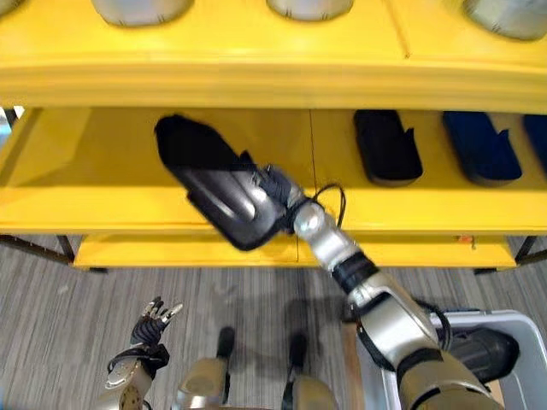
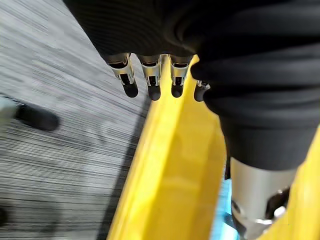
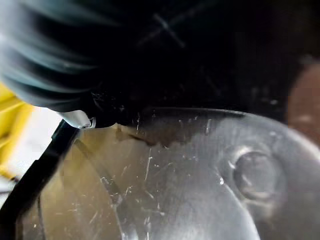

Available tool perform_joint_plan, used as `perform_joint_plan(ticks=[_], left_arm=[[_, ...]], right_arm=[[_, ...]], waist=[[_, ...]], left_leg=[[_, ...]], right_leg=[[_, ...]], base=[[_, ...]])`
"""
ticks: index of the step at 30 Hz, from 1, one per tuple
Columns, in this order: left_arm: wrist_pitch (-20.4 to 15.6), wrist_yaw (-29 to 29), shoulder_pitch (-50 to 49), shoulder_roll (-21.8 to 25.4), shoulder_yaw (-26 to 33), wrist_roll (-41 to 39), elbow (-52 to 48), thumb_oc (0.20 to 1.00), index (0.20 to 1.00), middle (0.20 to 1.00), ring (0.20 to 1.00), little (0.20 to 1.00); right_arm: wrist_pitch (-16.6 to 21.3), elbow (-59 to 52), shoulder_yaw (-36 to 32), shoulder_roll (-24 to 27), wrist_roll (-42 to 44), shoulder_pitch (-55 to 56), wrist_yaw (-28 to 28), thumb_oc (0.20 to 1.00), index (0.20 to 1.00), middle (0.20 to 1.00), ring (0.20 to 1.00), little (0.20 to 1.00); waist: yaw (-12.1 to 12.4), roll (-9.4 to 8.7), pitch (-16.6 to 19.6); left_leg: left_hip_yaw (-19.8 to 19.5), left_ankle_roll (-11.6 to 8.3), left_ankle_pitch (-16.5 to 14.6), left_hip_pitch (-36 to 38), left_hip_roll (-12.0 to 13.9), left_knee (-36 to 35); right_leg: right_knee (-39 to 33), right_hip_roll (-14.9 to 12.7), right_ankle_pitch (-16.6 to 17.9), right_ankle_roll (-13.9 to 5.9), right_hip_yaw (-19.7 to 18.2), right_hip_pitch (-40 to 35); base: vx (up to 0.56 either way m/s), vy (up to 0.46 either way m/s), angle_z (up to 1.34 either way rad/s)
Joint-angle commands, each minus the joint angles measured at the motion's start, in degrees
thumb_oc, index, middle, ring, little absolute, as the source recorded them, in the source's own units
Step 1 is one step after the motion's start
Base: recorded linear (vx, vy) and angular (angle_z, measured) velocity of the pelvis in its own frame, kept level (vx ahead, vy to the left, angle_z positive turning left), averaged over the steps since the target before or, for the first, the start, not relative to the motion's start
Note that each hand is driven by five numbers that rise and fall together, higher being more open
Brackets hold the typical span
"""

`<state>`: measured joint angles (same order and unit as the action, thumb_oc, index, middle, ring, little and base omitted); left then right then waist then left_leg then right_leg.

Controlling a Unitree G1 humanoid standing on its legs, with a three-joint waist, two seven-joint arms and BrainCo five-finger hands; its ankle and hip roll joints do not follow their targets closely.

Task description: Move parts from the plastic box to the shelf.

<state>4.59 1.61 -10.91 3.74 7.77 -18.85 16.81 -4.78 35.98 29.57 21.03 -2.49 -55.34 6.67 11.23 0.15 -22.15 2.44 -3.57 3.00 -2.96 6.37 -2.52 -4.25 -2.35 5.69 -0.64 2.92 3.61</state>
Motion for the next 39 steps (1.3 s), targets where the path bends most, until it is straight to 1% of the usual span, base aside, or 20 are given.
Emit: perform_joint_plan(ticks=[1, 2, 3, 5, 6, 8, 11, 12, 15, 16, 22, 23, 25, 30, 39], left_arm=[[-1.91, -0.67, -1.07, 1.39, -2.35, -1.38, -6.24, 1.000, 1.000, 1.000, 1.000, 1.000], [-1.88, -0.59, -0.81, 1.37, -2.74, -1.57, -6.25, 1.000, 1.000, 1.000, 1.000, 1.000], [-1.88, -0.59, -0.75, 1.39, -2.74, -1.58, -6.25, 1.000, 1.000, 1.000, 1.000, 1.000], [-1.80, -0.81, -0.10, 1.32, -3.81, -2.13, -7.46, 1.000, 1.000, 1.000, 1.000, 1.000], [-1.81, -0.56, 0.56, 1.95, -4.81, -2.58, -8.40, 1.000, 1.000, 1.000, 1.000, 1.000], [-1.89, -0.49, 1.36, 2.67, -5.76, -2.48, -8.76, 1.000, 1.000, 1.000, 1.000, 1.000], [-1.73, -0.23, 1.86, 3.81, -7.35, -2.17, -9.65, 1.000, 1.000, 1.000, 1.000, 1.000], [-1.56, -0.13, 2.05, 4.47, -8.21, -2.33, -10.15, 1.000, 1.000, 1.000, 1.000, 1.000], [-1.57, -0.19, 2.06, 4.87, -8.95, -2.51, -10.11, 1.000, 1.000, 1.000, 1.000, 1.000], [-1.41, -0.26, 2.04, 5.25, -9.81, -2.60, -10.25, 1.000, 1.000, 1.000, 1.000, 1.000], [-1.19, -0.46, 2.67, 6.34, -12.13, -3.19, -10.62, 1.000, 1.000, 1.000, 1.000, 1.000], [-1.11, -0.49, 3.09, 6.79, -12.69, -3.15, -10.97, 1.000, 1.000, 1.000, 1.000, 1.000], [-1.04, -0.51, 3.33, 7.11, -13.24, -3.08, -11.19, 1.000, 1.000, 1.000, 1.000, 1.000], [-1.16, -0.47, 3.74, 7.15, -13.31, -2.82, -12.24, 1.000, 1.000, 1.000, 1.000, 1.000], [-1.39, 0.28, 4.09, 6.78, -12.73, -3.02, -12.91, 1.000, 1.000, 1.000, 1.000, 1.000]], right_arm=[[2.20, -0.68, -3.34, -0.62, 5.30, -11.70, 6.44, 0.200, 0.200, 0.200, 0.200, 0.200], [2.14, 0.21, -4.78, -0.69, 6.39, -12.87, 7.40, 0.200, 0.200, 0.200, 0.200, 0.200], [2.14, 0.24, -4.80, -0.68, 6.41, -12.94, 7.40, 0.200, 0.200, 0.200, 0.200, 0.200], [2.02, 3.89, -6.23, -0.27, 8.67, -17.17, 9.42, 0.200, 0.200, 0.200, 0.200, 0.200], [2.26, 5.78, -8.39, 0.07, 10.65, -19.44, 11.15, 0.200, 0.200, 0.200, 0.200, 0.200], [2.53, 6.77, -9.85, 0.95, 12.23, -21.12, 12.76, 0.200, 0.200, 0.200, 0.200, 0.200], [2.94, 5.38, -13.13, 0.69, 15.22, -21.36, 14.92, 0.200, 0.200, 0.200, 0.200, 0.200], [3.19, 4.28, -13.92, 0.77, 16.02, -21.45, 15.43, 0.200, 0.200, 0.200, 0.200, 0.200], [3.34, 4.09, -14.26, 1.33, 15.98, -22.28, 15.68, 0.200, 0.200, 0.200, 0.200, 0.200], [3.55, 4.82, -14.44, 1.82, 16.40, -23.25, 16.22, 0.200, 0.200, 0.200, 0.200, 0.200], [4.79, 9.62, -13.31, 3.40, 18.64, -27.55, 17.42, 0.200, 0.200, 0.200, 0.200, 0.200], [5.04, 11.76, -11.95, 4.34, 18.86, -29.49, 17.58, 0.200, 0.200, 0.200, 0.200, 0.200], [5.11, 13.31, -11.35, 4.93, 19.47, -30.59, 17.99, 0.200, 0.200, 0.200, 0.200, 0.200], [5.30, 16.08, -7.95, 6.05, 19.69, -33.54, 17.55, 0.200, 0.200, 0.200, 0.200, 0.200], [5.47, 17.18, -4.92, 7.21, 19.83, -35.91, 17.29, 0.200, 0.200, 0.200, 0.200, 0.200]], waist=[[0.35, 1.79, -1.49], [0.27, 1.89, -2.39], [0.27, 1.87, -2.42], [0.18, 2.65, -4.68], [0.14, 3.15, -6.53], [-0.06, 3.72, -7.64], [-0.57, 4.14, -7.64], [-0.84, 4.40, -7.64], [-0.95, 4.79, -7.64], [-1.27, 5.10, -7.64], [-1.29, 5.00, -7.64], [-1.37, 5.05, -7.64], [-1.36, 4.94, -7.64], [-1.21, 4.97, -7.64], [-0.73, 4.83, -7.64]], left_leg=[[-0.90, 0.26, 2.86, 0.24, 1.88, -0.66], [-0.97, 0.17, 2.90, -0.55, 1.85, 0.16], [-1.00, 0.17, 2.85, -0.65, 1.84, 0.28], [-1.30, 0.00, 2.79, -2.48, 1.87, 2.36], [-1.37, -0.35, 2.74, -4.08, 1.66, 4.53], [-1.50, -0.74, 2.64, -5.68, 1.41, 6.33], [-1.99, -1.05, 2.33, -10.45, 1.44, 10.20], [-2.32, -1.14, 2.12, -13.99, 1.69, 13.60], [-2.55, -1.30, 1.83, -16.57, 1.75, 16.20], [-2.82, -1.25, 1.65, -18.80, 1.85, 18.17], [-3.57, -1.11, 1.23, -22.38, 1.68, 20.66], [-3.81, -1.16, 1.26, -22.95, 1.51, 20.86], [-3.91, -1.19, 1.14, -22.90, 1.33, 20.74], [-3.99, -1.35, 1.10, -23.14, 1.06, 21.19], [-4.04, -1.59, 1.04, -23.18, 0.84, 21.77]], right_leg=[[5.46, -5.03, -0.60, -1.55, -1.47, -4.07], [5.55, -5.15, -0.59, -1.51, -1.42, -3.71], [5.58, -5.16, -0.60, -1.51, -1.41, -3.67], [6.38, -5.46, -0.60, -1.43, -1.43, -2.70], [7.47, -5.80, -0.48, -1.42, -1.28, -1.84], [8.92, -6.06, -0.33, -1.45, -1.22, -0.57], [12.00, -6.12, -0.04, -1.52, -1.78, 3.66], [14.75, -6.26, 0.01, -1.64, -1.85, 6.90], [16.94, -6.24, 0.08, -1.68, -2.08, 9.31], [18.37, -6.37, 0.20, -1.73, -2.24, 11.28], [18.88, -6.39, 0.56, -1.35, -2.09, 13.85], [18.76, -6.39, 0.71, -1.31, -1.93, 14.08], [18.45, -6.53, 0.82, -1.27, -1.83, 13.88], [18.06, -6.72, 1.03, -1.19, -1.84, 13.57], [17.41, -6.94, 1.42, -1.08, -1.84, 12.56]], base=[[-0.06, 0.054, -0.03], [-0.04, 0.044, -0.05], [-0.05, 0.060, 0.06], [-0.06, 0.081, 0.09], [-0.06, 0.085, 0.01], [-0.05, 0.064, 0.07], [-0.03, 0.042, 0.04], [-0.04, 0.051, -0.05], [-0.03, 0.038, -0.05], [-0.02, 0.030, -0.09], [0.00, 0.008, -0.01], [0.01, 0.026, 0.06], [0.02, 0.028, 0.08], [0.01, 0.039, 0.04], [0.02, 0.026, 0.03]])
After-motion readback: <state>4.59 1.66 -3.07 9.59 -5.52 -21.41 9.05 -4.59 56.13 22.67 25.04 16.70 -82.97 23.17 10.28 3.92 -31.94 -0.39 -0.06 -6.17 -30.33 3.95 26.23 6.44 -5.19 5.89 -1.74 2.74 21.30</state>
